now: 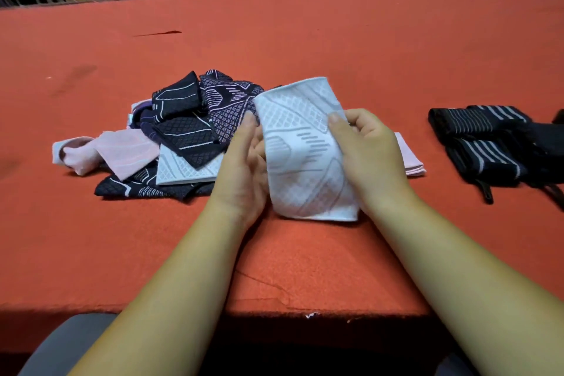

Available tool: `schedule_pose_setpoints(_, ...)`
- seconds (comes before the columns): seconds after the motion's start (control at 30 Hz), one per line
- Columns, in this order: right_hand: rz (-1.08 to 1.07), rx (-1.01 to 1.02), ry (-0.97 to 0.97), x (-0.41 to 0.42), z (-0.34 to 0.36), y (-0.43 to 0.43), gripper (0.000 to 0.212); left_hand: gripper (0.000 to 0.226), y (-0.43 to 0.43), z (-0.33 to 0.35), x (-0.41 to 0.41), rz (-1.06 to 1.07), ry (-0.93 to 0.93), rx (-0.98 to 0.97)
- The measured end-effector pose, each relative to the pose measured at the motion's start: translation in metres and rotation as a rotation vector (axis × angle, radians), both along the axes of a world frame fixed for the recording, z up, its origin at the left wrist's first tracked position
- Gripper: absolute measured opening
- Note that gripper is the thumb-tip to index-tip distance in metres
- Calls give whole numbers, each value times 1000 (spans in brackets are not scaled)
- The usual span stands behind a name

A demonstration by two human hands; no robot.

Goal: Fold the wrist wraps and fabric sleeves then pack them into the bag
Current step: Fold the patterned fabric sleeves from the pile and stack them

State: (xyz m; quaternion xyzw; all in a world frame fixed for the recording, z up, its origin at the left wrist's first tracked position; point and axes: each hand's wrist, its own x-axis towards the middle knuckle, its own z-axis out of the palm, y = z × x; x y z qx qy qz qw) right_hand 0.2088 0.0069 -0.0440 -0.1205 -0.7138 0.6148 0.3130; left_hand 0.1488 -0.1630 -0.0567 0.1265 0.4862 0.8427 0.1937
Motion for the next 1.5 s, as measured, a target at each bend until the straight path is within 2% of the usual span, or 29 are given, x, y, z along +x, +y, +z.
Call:
schedule_pose_setpoints(0.1, -22, -169, -81, -2, 0, 5, 22, 49, 3, -4, 1, 13, 63, -123)
schedule_pose_setpoints(0.2, 29, -151, -187, -2, 2, 10, 24, 27, 2, -7, 0, 112, 131, -197)
schedule_pose_setpoints(0.27, 64, -96, -245, 0, 4, 11, 41, 27, 2, -8, -1, 183, 149, -244)
schedule_pose_setpoints(0.3, 90, -74, -248, 2, 5, 11, 52, 34, 1, -10, -4, 228, 159, -260)
schedule_pose_setpoints(0.33, 134, -53, -233, 3, 5, 12, 53, 42, 1, -11, -6, 256, 172, -262)
schedule_pose_setpoints(0.43, 223, 87, -181, 6, 4, 14, 45, 51, 2, -14, -7, 265, 249, -238)
schedule_pose_setpoints(0.57, 191, 294, -189, 6, 3, 19, 37, 39, 0, -14, -7, 295, 350, -326)
schedule_pose_setpoints(0.73, 166, 541, -156, 5, 4, 19, 40, 29, -4, -15, -8, 382, 385, -426)
schedule_pose_setpoints(0.87, 125, 664, -144, 3, 0, 17, 31, 21, -5, -15, -8, 450, 463, -519)
schedule_pose_setpoints(1.1, 87, 727, -93, 0, -2, 18, 16, 12, -4, -10, -2, 511, 524, -575)
schedule_pose_setpoints(1.3, 68, 681, -63, 2, -3, 17, 8, 15, -4, -9, -3, 582, 682, -642)
schedule_pose_setpoints(1.5, 179, 524, -45, 6, 2, 17, 6, 29, -4, -9, -5, 355, 539, -434)
